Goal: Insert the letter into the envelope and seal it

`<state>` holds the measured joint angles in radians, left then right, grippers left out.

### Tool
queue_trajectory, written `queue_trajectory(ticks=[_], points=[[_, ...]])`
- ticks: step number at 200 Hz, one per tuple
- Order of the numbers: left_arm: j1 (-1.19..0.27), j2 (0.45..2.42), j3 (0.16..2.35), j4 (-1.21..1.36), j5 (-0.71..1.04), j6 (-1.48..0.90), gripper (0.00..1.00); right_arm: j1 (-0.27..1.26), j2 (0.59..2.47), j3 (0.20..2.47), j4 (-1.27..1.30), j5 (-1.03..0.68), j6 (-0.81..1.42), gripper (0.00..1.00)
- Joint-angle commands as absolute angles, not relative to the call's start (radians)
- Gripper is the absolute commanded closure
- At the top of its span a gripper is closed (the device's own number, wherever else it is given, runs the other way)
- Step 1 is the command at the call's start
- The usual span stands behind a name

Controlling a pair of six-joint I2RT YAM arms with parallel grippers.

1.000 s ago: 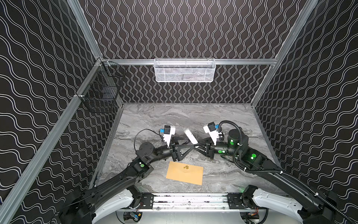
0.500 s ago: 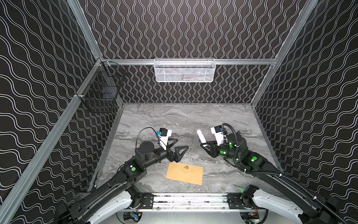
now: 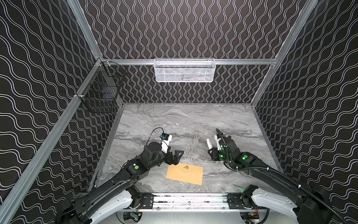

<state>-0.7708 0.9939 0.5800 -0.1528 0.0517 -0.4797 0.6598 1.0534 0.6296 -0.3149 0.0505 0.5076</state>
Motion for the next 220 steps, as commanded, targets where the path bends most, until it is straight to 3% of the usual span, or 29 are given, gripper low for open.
queue_trajectory(ticks=[1, 36, 97, 152, 220], points=[[-0.769, 1.01, 0.589, -0.153, 0.039, -0.484, 0.01, 0.656, 1.063, 0.63, -0.284, 0.059, 0.515, 0.95], [-0.769, 1.053, 0.598, -0.089, 0.137, -0.496, 0.01, 0.658, 1.027, 0.604, -0.209, -0.072, 0.444, 0.94], [-0.775, 1.156, 0.598, 0.37, 0.521, -0.675, 0.1, 0.668, 0.799, 0.406, 0.249, -0.242, 0.389, 0.95], [-0.802, 1.273, 0.616, 0.606, 0.534, -0.761, 0.15, 0.744, 0.809, 0.412, 0.377, -0.254, 0.37, 0.94], [-0.801, 1.358, 0.624, 0.696, 0.519, -0.803, 0.4, 0.852, 0.85, 0.436, 0.425, -0.188, 0.344, 0.93]])
